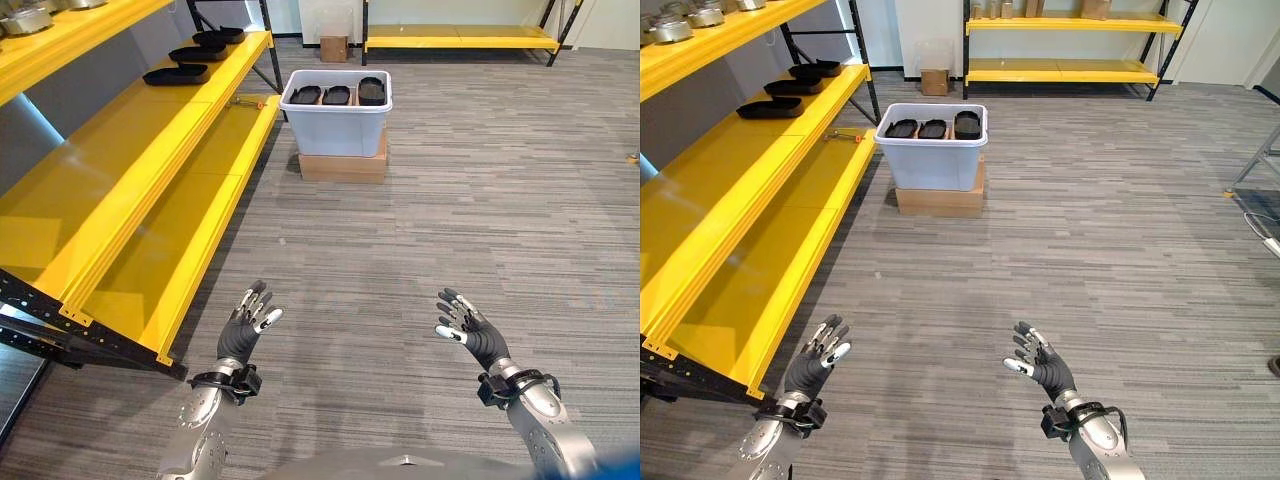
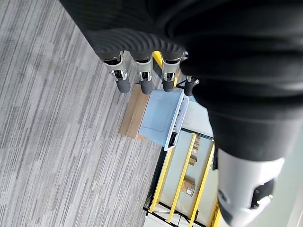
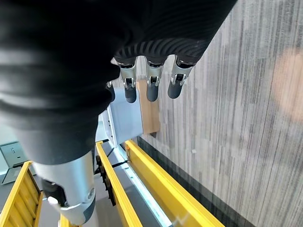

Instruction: Move parts from the plastic box to the shelf.

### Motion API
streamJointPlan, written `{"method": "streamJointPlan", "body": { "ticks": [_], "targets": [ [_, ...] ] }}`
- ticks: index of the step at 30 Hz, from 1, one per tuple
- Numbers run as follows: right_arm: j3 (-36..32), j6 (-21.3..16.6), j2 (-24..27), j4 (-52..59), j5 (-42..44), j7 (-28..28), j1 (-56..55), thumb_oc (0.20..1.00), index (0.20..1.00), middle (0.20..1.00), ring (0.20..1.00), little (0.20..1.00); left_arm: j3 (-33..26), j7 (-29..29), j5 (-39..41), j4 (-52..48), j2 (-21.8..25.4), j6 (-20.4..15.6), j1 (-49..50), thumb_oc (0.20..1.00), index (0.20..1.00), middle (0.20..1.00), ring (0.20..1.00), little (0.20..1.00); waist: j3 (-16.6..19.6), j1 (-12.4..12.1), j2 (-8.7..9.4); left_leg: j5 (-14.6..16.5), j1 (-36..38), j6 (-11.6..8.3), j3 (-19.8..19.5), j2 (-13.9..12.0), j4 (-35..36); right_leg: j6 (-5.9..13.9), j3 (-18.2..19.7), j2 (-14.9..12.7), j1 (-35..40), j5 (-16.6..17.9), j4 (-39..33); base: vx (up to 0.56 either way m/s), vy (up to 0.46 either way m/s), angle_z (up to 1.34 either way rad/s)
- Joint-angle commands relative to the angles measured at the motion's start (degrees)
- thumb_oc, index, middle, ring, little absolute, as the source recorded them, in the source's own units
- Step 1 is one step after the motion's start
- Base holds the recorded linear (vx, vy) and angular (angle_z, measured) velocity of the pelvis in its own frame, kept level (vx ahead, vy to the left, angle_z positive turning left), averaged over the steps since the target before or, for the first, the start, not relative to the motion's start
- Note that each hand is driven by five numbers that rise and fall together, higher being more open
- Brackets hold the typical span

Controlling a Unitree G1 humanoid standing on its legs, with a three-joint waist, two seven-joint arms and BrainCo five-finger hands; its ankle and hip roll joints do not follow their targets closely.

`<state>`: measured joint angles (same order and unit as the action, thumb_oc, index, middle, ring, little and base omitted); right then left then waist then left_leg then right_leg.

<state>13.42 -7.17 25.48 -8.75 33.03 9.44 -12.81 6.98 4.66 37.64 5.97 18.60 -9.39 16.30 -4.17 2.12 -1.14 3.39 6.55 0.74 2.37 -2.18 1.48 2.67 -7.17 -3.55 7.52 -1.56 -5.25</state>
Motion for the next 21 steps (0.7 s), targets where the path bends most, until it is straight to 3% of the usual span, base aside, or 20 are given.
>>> {"method": "streamJointPlan", "body": {
  "ticks": [1,3,6,7,10,11,13,14,16,17,21],
  "targets": [
    [-0.93,-3.31,1.1,0.08,2.46,0.23,1.8,1.0,1.0,1.0,1.0,1.0,-0.91,0.56,0.97,-0.18,3.38,-2.62,-2.51,1.0,1.0,1.0,1.0,1.0,2.71,-0.66,2.6,-3.05,-6.45,-5.03,-2.35,-7.79,-6.26,0.72,3.57,-2.69,-4.14,-1.91,8.96,-0.01,-0.12,0.06],
    [-1.53,-3.67,1.56,0.54,2.29,0.29,1.34,1.0,1.0,1.0,1.0,1.0,-0.85,0.81,0.61,-0.89,3.38,-2.62,-2.35,1.0,1.0,1.0,1.0,1.0,1.86,-0.87,2.74,-4.0,-7.93,-5.7,-3.49,-8.44,-9.01,-0.25,3.85,-1.55,-3.89,-2.07,8.56,0.01,-0.173,0.12],
    [-3.26,-4.28,2.21,1.24,2.38,-0.15,0.04,1.0,1.0,1.0,1.0,1.0,0.23,1.18,1.43,-1.02,3.05,-2.32,-2.65,1.0,1.0,1.0,1.0,1.0,-1.57,-1.73,3.67,-11.67,-15.93,-6.34,-7.7,-7.74,-23.31,-2.7,3.61,-0.04,-2.3,-2.1,7.88,-0.02,-0.172,0.12],
    [-3.42,-4.47,2.53,1.33,2.27,-0.36,0.16,1.0,1.0,1.0,1.0,1.0,0.6,1.31,1.3,-0.96,3.16,-2.32,-3.02,1.0,1.0,1.0,1.0,1.0,-2.75,-2.06,4.16,-13.48,-18.56,-6.32,-9.4,-6.37,-26.82,-2.97,3.42,-0.12,-2.38,-1.97,7.86,-0.07,-0.09,0.29],
    [-3.53,-4.98,2.62,1.25,0.29,-1.59,1.17,1.0,1.0,1.0,1.0,1.0,0.96,1.22,0.76,-0.53,2.93,-2.23,-3.88,1.0,1.0,1.0,1.0,1.0,-2.66,-2.58,4.55,-9.28,-23.5,-4.85,-7.57,-2.12,-20.48,-2.44,3.0,-0.26,-2.2,-2.53,6.32,0.07,-0.005,0.19],
    [-3.3,-5.43,3.07,1.23,-1.03,-1.78,2.01,1.0,1.0,1.0,1.0,1.0,0.92,1.2,0.55,-0.37,2.91,-2.33,-4.11,1.0,1.0,1.0,1.0,1.0,-2.57,-3.2,4.29,-9.63,-23.76,-4.54,-7.81,-1.5,-15.36,-2.01,3.23,0.25,-2.03,-2.31,5.47,0.2,0.051,0.09],
    [-3.23,-6.58,2.92,-0.29,1.11,-1.6,3.11,1.0,1.0,1.0,1.0,1.0,2.37,1.05,0.28,0.05,2.71,-2.91,-5.33,1.0,1.0,1.0,1.0,1.0,-2.64,-4.2,3.63,-14.38,-26.35,-4.59,-7.53,-1.77,-3.02,-1.28,3.63,1.35,-1.25,-2.62,4.37,0.2,0.068,-0.02],
    [-3.16,-6.56,2.92,-1.07,0.61,-2.2,3.5,1.0,1.0,1.0,1.0,1.0,2.58,0.8,0.12,0.33,2.68,-3.05,-5.82,1.0,1.0,1.0,1.0,1.0,-2.69,-4.48,3.52,-15.53,-26.98,-4.75,-6.43,-1.73,-0.52,-1.16,3.82,1.61,-0.74,-2.87,4.04,0.11,0.06,0.06],
    [-2.52,-6.52,2.68,-1.51,-1.04,-3.37,4.91,1.0,1.0,1.0,1.0,1.0,2.3,0.36,0.25,0.67,2.65,-3.41,-6.3,1.0,1.0,1.0,1.0,1.0,-2.05,-5.36,3.38,-15.24,-26.62,-4.33,-8.66,-1.57,0.03,-0.59,5.28,1.8,-0.06,-3.88,3.66,0.22,0.145,-0.27],
    [-2.39,-6.85,1.06,-2.69,0.26,-3.12,6.51,1.0,1.0,1.0,1.0,1.0,2.67,-0.32,-0.05,0.67,2.89,-4.2,-8.4,1.0,1.0,1.0,1.0,1.0,-0.52,-5.41,3.43,-14.64,-26.66,-3.75,-8.1,-1.16,-3.52,0.26,6.06,-0.12,3.08,-6.16,3.34,0.35,0.215,-0.58],
    [-1.76,-6.75,-0.42,-2.91,1.65,-2.58,8.4,1.0,1.0,1.0,1.0,1.0,1.54,-1.52,-0.18,-0.26,3.36,-4.87,-9.26,1.0,1.0,1.0,1.0,1.0,0.48,-6.36,4.69,-10.63,-26.49,-1.86,-7.0,1.24,-8.12,1.8,6.62,-3.88,3.71,-7.32,5.8,0.31,0.221,-0.63]
  ]
}}
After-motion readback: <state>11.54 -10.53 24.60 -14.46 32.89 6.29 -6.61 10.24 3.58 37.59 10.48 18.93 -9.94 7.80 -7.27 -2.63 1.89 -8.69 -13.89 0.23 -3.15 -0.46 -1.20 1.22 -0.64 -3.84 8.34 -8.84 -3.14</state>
